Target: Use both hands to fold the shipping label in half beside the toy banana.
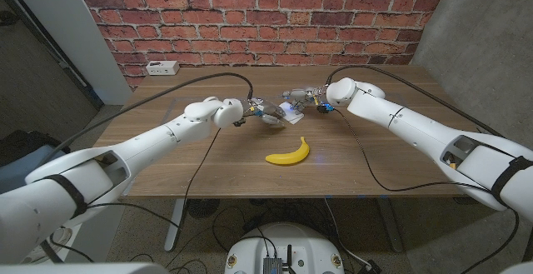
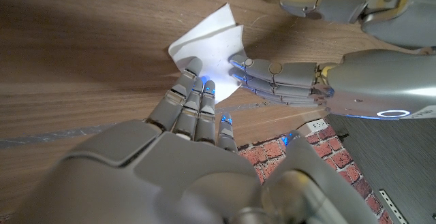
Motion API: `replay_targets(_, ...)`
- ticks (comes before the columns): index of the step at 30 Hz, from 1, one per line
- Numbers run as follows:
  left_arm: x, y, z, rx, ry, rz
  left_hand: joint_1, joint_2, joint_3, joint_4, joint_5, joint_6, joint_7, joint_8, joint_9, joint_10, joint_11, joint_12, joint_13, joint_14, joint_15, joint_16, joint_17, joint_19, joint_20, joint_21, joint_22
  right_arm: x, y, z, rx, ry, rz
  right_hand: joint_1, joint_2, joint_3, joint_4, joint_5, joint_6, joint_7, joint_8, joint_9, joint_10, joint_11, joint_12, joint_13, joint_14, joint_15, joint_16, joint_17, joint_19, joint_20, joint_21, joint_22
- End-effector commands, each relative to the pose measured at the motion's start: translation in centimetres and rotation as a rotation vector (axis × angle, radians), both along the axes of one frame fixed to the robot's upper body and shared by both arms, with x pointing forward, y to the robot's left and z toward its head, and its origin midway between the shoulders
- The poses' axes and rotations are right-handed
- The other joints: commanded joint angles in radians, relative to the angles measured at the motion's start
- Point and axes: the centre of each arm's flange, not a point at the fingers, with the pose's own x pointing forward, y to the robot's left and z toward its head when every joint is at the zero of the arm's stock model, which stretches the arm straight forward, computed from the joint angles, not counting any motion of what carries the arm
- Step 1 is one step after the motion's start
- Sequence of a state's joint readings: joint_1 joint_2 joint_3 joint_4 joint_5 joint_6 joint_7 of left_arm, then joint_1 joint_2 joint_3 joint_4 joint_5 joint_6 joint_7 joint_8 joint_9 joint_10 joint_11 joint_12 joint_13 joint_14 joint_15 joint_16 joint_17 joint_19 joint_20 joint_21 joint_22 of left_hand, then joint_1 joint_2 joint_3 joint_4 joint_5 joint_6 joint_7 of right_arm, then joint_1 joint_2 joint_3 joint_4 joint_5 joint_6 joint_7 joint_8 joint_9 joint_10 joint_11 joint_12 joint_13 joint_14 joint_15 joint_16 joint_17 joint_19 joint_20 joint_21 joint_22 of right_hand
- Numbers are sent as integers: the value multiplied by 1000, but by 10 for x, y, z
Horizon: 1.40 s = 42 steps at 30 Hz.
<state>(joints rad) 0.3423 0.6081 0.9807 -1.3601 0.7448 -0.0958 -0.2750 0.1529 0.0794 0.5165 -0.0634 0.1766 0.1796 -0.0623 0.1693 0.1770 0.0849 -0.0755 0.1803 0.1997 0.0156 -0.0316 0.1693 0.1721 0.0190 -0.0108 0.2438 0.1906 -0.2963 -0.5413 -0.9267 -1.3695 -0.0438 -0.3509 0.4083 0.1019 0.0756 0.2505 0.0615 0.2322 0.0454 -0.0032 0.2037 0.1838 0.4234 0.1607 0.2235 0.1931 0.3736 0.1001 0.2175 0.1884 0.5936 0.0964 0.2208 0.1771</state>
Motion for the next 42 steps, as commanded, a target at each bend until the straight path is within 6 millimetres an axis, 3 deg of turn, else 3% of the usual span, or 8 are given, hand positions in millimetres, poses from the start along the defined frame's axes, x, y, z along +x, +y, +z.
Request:
replay_targets(1, 9, -7, -5, 46, 41, 11, -12, 1, -1, 7, 3, -27, -7, -2, -1, -27, -6, -3, -3, -26, -77, -3, -1, -20, 2, -8, 1, 1, 0, 1, -3, 0, 2, 8, 9, 4, 7, -8, 15, 4, 5, 3, 18, 10, 4, 3, 11, 8, -3, 3, 9, -5, -5, -1)
replay_targets(5, 11, -9, -4, 46, 33, 14, -20, 5, -4, 10, 5, -90, -11, -4, -1, -94, -14, -6, -8, -78, -84, -4, -1, -57, -2, -24, 1, 2, 0, 1, -5, 3, 2, 7, 10, 5, 9, -10, 25, 15, 7, 3, 26, 19, 6, 3, 16, 13, -3, 3, 13, -5, -5, -1)
replay_targets(12, 14, -13, -4, 47, 72, -7, -25, 6, -6, 13, 5, -88, -9, 7, -1, -90, -16, 6, -10, -74, -78, 5, -1, -63, 3, -26, 2, 3, -1, 3, -3, 2, 0, 6, 11, 5, 11, -12, 31, 18, 7, 3, 33, 23, 8, 4, 21, 16, -3, 4, 15, -5, -6, -1)
replay_targets(16, 8, -16, -7, 29, 62, -68, -27, 17, -3, 16, 7, -2, 6, 32, -1, 11, -3, 44, -11, 6, -70, 25, -3, -18, 16, -9, 2, 4, -2, 3, 2, -2, -6, 6, 13, 5, 12, -14, 40, 16, 8, 3, 40, 28, 10, 4, 24, 17, -4, 4, 15, -5, -7, -1)
replay_targets(24, -7, -15, -8, -10, 23, -122, -16, 30, 10, 11, 5, 54, 27, 31, -1, 95, 44, 61, -10, 104, -16, 34, 0, 25, 40, 3, 4, 3, -3, 5, 19, -32, -13, 15, 21, 12, 11, -15, 75, 3, 16, 3, 44, 16, 9, 4, 31, 10, -8, 4, 25, -4, -6, -1)
replay_targets(32, -14, -13, -11, -24, 38, -138, -9, 29, 19, 5, 2, 111, 26, 35, 0, 255, 20, 103, -6, 161, -32, 31, 0, 42, 44, 5, 5, -3, -2, 5, 120, -114, 15, 63, 44, 42, -8, -14, 128, -5, 20, 3, 69, 13, 13, 4, 67, 0, -8, 2, 97, 4, 14, 2)
replay_targets(37, -16, -13, -12, -16, 40, -129, -7, 27, 21, 3, 1, 106, -7, 27, -1, 255, 13, 96, -5, 178, -32, 31, 0, 46, 44, 5, 5, -7, -7, 1, 273, -179, 64, 127, 63, 83, -42, -19, 178, 6, 25, 3, 65, 2, 8, 3, 74, 7, -16, 1, 79, 42, 1, 3)
replay_targets(42, -14, -14, -14, -4, 67, -115, -2, 21, 26, -5, 1, 115, -42, 21, -1, 252, 25, 77, -5, 254, -19, 37, -1, 158, 72, 44, 5, -13, -14, -3, 440, -262, 97, 175, 56, 107, -77, -30, 203, 0, 25, 4, 55, -18, 3, 4, 86, 6, -19, -2, 88, 94, -1, 2)
